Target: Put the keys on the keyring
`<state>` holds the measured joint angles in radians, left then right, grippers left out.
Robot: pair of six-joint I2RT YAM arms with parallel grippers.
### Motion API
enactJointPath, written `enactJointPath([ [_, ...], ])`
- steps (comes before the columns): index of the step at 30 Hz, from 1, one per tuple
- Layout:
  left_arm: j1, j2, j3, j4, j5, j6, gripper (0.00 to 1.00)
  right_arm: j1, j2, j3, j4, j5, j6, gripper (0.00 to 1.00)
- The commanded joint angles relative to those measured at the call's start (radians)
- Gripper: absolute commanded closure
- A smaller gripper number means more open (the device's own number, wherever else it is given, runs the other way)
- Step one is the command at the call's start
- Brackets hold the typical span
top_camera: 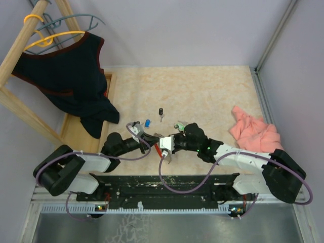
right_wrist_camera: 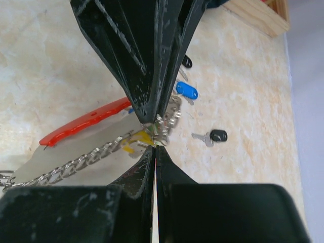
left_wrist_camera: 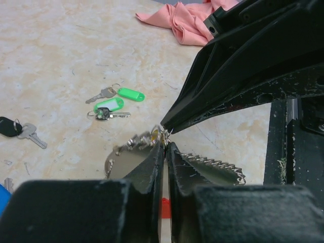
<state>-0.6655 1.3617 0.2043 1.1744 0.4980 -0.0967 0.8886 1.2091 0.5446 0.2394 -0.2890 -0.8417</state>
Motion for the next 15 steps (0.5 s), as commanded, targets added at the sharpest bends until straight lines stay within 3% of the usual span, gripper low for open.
enactJointPath([
  [1,0.005,0.021,-0.018,0.139,0.004,-0.027,0.85,0.007,-0.04,0.062,-0.023,0.058,-0.041,1.0],
  [6,0.007,-0.008,-0.046,0.084,0.022,0.041,0.71,0.007,-0.045,0.103,-0.074,0.04,-0.081,1.0],
  [15,0.007,-0.052,0.04,-0.141,0.11,0.177,0.6,0.007,-0.043,0.128,-0.112,-0.001,-0.108,1.0],
])
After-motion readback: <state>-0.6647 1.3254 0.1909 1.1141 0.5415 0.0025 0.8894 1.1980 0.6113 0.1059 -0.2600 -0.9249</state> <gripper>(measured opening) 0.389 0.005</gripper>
